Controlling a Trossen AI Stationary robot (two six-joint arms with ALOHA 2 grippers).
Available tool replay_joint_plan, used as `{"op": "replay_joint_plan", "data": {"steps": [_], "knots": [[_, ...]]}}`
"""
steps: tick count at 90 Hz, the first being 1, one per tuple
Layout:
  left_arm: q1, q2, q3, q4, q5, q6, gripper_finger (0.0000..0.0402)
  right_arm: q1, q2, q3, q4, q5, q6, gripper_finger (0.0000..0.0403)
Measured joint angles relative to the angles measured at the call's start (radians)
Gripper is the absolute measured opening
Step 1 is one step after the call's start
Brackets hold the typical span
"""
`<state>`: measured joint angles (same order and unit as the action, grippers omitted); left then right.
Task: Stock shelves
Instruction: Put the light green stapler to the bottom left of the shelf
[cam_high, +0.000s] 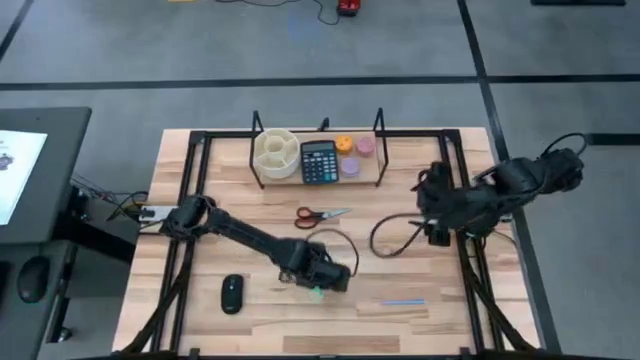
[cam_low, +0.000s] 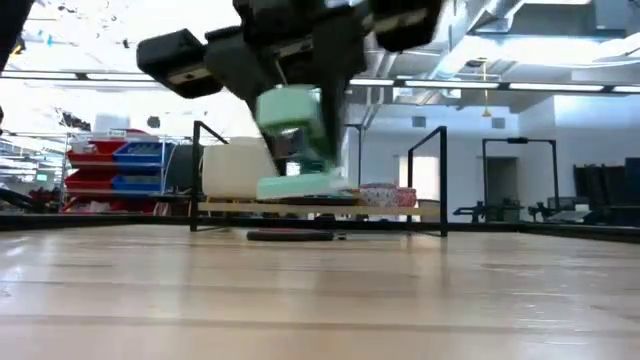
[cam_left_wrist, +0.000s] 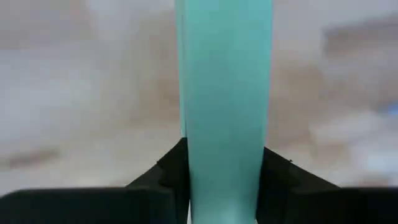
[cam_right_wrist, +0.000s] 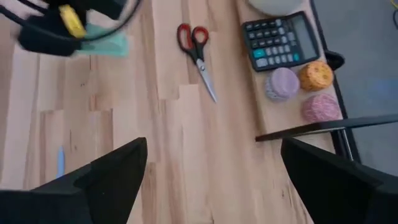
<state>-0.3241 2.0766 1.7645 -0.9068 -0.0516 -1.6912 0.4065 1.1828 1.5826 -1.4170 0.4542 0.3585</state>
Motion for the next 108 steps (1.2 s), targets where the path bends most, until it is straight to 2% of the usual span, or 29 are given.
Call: {"op": "replay_joint_plan", "data": {"steps": [33,44,58,67,84,95,108], "knots": [[0.227,-0.074,-0.017,-0.245,0.081,0.345,0.0096,-0.028,-0.12,0.0,-0.001,0.018,0.086,0.0358],[0.272,-0.114,-0.088,-0.266,0.098,0.388,0.0096,-0.028,-0.133,0.0,-0.002,0.018,0.095,0.0358],[0.305,-0.216,-0.243,-0.254,0.087,0.385,0.0096,-0.028,-0.138,0.0,-0.005,0.019,0.106,0.0358],[0.326,-0.293,-0.376,-0.19,0.065,0.364,0.0096,-0.027,-0.137,0.0,-0.002,0.018,0.106,0.0358],[0.374,-0.398,-0.615,0.063,0.047,0.34,0.0096,-0.027,-0.135,0.0,0.004,0.033,0.106,0.0358],[0.411,-0.408,-0.697,0.159,0.045,0.333,0.0096,-0.028,-0.134,0.0,0.005,0.034,0.106,0.0358],[0.451,-0.408,-0.74,0.186,0.016,0.332,0.0096,-0.028,-0.134,0.0,0.008,0.034,0.106,0.0358]]}}
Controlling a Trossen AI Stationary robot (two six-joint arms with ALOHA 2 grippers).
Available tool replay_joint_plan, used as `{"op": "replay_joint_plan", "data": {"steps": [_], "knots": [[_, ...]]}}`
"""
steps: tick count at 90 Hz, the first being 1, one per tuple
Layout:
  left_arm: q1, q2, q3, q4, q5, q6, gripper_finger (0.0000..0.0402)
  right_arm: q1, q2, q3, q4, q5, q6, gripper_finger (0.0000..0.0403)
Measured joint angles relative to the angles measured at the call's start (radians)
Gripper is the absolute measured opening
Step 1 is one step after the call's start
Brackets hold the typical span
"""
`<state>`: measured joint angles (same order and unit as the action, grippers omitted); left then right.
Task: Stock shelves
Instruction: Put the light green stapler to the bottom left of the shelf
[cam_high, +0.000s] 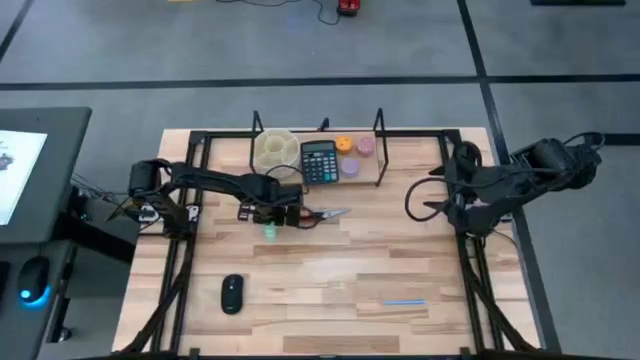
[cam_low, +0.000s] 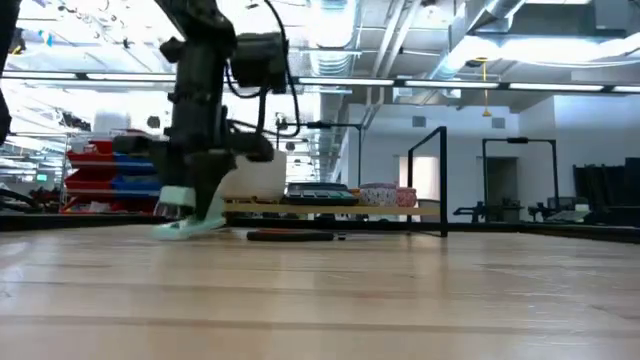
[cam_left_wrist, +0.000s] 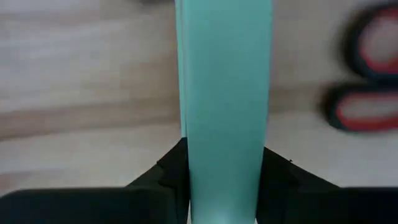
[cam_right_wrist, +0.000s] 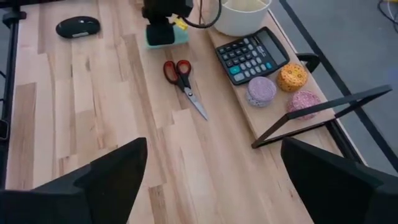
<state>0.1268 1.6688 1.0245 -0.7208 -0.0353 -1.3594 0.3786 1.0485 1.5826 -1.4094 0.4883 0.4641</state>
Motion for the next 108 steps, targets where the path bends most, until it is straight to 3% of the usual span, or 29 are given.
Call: {"op": "replay_joint_plan", "data": {"steps": [30,41,54,85,108], "knots": [[0.132,0.0,0.0,0.003,0.005,0.031,0.0096,-0.019,0.021,0.0,0.007,0.014,0.015,0.0358],[0.16,0.0,0.0,0.003,0.012,0.046,0.0116,-0.024,0.033,0.0,0.006,0.013,0.018,0.0358],[0.165,0.0,0.0,0.006,0.02,0.048,0.0138,-0.024,0.04,0.0,0.007,0.012,0.018,0.0358],[0.165,-0.008,0.0,0.01,0.051,0.04,0.0145,-0.024,0.044,0.0,0.007,0.01,0.017,0.0358],[0.148,-0.103,0.0,-0.019,0.076,0.031,0.0146,-0.024,0.044,0.0,0.007,0.01,0.015,0.0358]]}}
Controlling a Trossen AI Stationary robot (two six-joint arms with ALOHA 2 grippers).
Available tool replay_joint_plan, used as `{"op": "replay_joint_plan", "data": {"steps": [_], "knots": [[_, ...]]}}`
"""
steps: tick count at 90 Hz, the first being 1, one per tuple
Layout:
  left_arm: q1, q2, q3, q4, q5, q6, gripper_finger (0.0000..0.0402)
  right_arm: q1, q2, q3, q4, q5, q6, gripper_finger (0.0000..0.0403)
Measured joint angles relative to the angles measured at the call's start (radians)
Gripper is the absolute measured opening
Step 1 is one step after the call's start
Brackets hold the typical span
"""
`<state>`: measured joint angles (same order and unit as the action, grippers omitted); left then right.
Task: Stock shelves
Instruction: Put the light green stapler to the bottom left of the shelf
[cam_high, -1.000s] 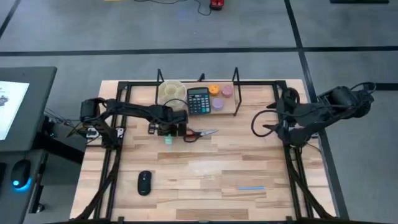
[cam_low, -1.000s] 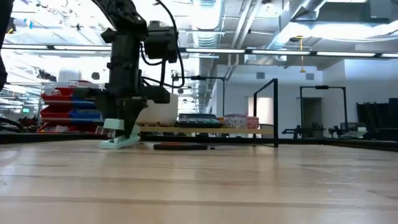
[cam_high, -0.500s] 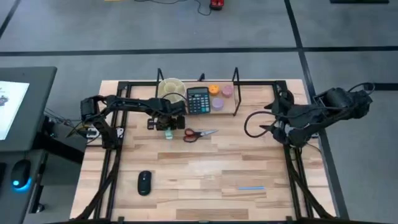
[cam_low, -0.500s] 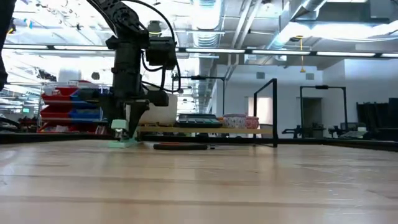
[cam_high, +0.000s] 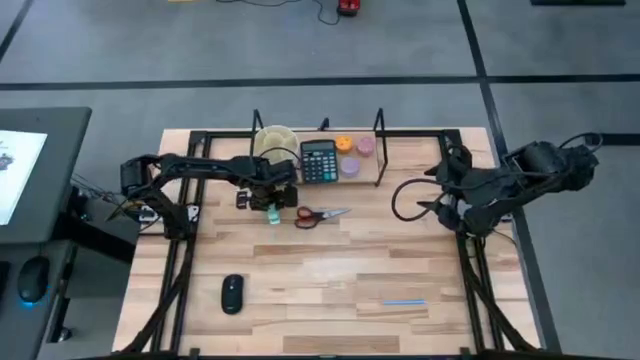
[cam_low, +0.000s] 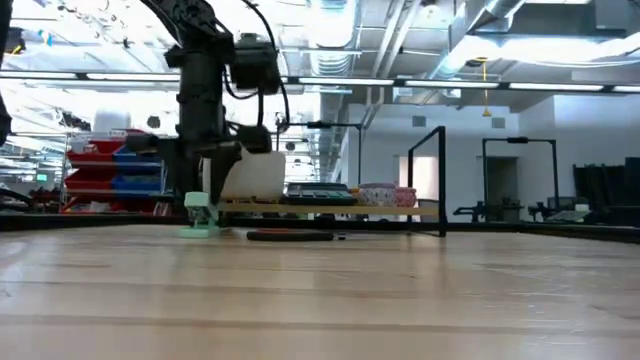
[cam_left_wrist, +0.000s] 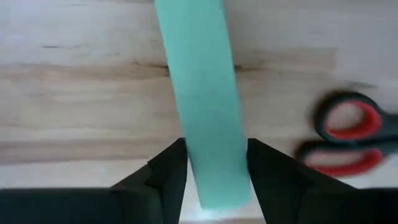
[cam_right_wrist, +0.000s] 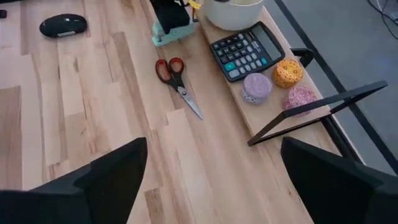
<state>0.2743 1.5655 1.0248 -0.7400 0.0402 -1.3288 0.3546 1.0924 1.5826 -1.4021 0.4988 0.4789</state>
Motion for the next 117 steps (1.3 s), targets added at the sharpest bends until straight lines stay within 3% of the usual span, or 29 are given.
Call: {"op": "replay_joint_plan", "data": {"steps": [39,59,68,79,89,117], "knots": [[-0.089,-0.16,0.0,-0.105,-0.048,-0.072,0.0146,0.0,0.0,0.0,0.0,0.0,-0.016,0.0358],[-0.225,-0.204,0.0,0.065,-0.096,-0.113,0.014,0.015,0.0,0.0,0.0,0.001,-0.03,0.0358],[-0.3,-0.169,0.003,0.162,-0.136,-0.132,0.0129,0.027,0.0,0.0,0.0,0.001,-0.038,0.0358],[-0.352,-0.083,0.002,0.099,-0.15,-0.194,0.0114,0.032,0.0,0.0,0.001,0.003,-0.042,0.0358],[-0.354,-0.003,0.0,0.01,-0.171,-0.22,0.0098,0.032,0.0,0.0,0.004,0.003,-0.043,0.0358],[-0.302,0.092,0.0,0.035,-0.267,-0.183,0.0071,0.031,0.0,0.0,0.004,0.003,-0.036,0.0358]]}}
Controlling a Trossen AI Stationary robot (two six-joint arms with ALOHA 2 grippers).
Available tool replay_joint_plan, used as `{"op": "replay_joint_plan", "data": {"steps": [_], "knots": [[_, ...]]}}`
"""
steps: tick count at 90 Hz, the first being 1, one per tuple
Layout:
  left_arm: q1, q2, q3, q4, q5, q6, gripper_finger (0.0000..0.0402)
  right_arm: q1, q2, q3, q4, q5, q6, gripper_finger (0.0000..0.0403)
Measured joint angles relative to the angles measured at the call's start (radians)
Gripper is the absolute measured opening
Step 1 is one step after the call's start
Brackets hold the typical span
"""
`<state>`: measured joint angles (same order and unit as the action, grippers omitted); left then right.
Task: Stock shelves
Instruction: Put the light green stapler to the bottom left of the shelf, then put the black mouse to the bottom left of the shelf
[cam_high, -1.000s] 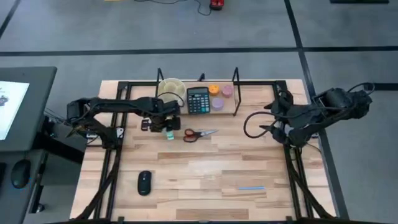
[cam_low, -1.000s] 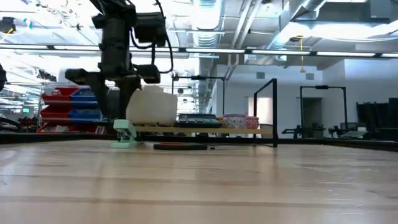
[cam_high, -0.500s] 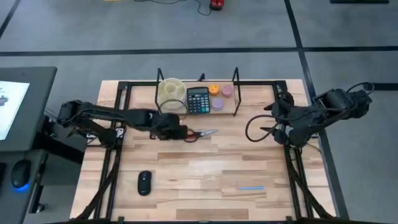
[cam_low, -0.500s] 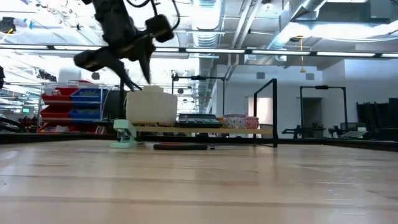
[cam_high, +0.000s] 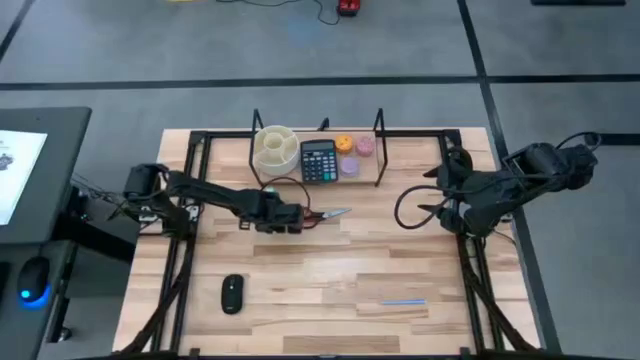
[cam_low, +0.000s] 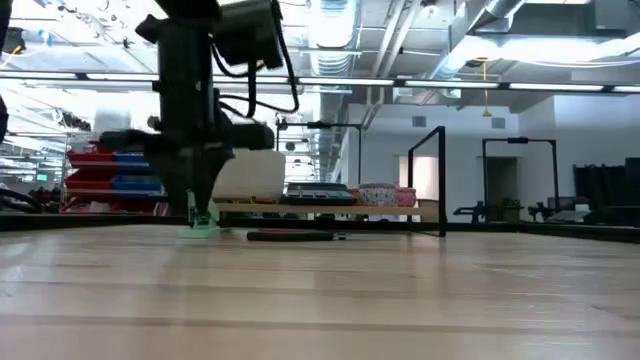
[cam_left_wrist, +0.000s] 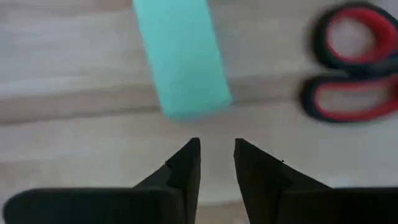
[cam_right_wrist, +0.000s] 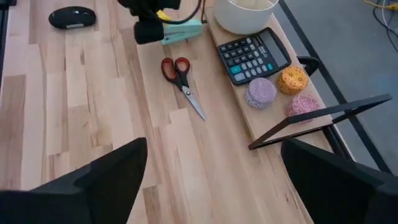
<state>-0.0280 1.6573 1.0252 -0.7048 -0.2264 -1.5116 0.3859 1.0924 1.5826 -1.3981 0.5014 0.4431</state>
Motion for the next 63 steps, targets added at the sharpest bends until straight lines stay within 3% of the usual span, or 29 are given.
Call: {"op": "replay_joint_plan", "data": {"steps": [21,45,63], "knots": [[0.06,-0.007,0.0,-0.021,-0.037,0.043,0.0064,0.0,0.0,0.0,-0.001,-0.001,0.009,0.0358],[0.081,-0.007,0.0,-0.011,0.004,0.07,0.0063,0.0,0.0,0.0,0.0,-0.002,0.01,0.0358],[0.023,-0.016,0.0,-0.016,0.09,0.031,0.0063,0.0,0.0,0.0,0.0,-0.002,0.013,0.0358]]}}
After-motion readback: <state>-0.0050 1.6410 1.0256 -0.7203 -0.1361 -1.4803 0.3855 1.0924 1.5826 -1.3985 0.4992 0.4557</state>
